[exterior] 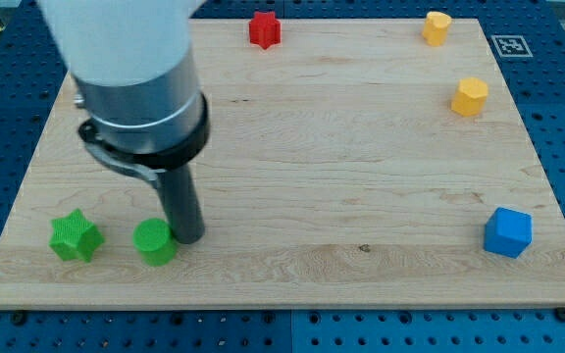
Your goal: Point at the blue cube
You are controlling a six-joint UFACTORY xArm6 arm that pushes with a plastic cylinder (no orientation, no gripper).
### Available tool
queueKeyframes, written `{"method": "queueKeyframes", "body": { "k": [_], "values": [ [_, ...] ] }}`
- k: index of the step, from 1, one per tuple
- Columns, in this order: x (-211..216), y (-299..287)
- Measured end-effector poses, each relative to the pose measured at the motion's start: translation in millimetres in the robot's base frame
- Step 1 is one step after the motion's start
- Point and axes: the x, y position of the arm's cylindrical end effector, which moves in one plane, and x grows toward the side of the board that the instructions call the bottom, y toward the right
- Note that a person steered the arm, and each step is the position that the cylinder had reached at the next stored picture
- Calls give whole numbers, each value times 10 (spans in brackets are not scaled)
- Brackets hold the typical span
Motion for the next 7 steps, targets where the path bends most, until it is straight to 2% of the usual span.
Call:
{"method": "queueKeyframes", "body": {
  "k": [1,2,3,4,5,6,7],
  "values": [
    [-48,-237],
    [-536,-19],
    [-1199,821],
    [-1446,1777],
    [-1133,2743],
    [-696,3295],
    [-619,3406]
  ]
}}
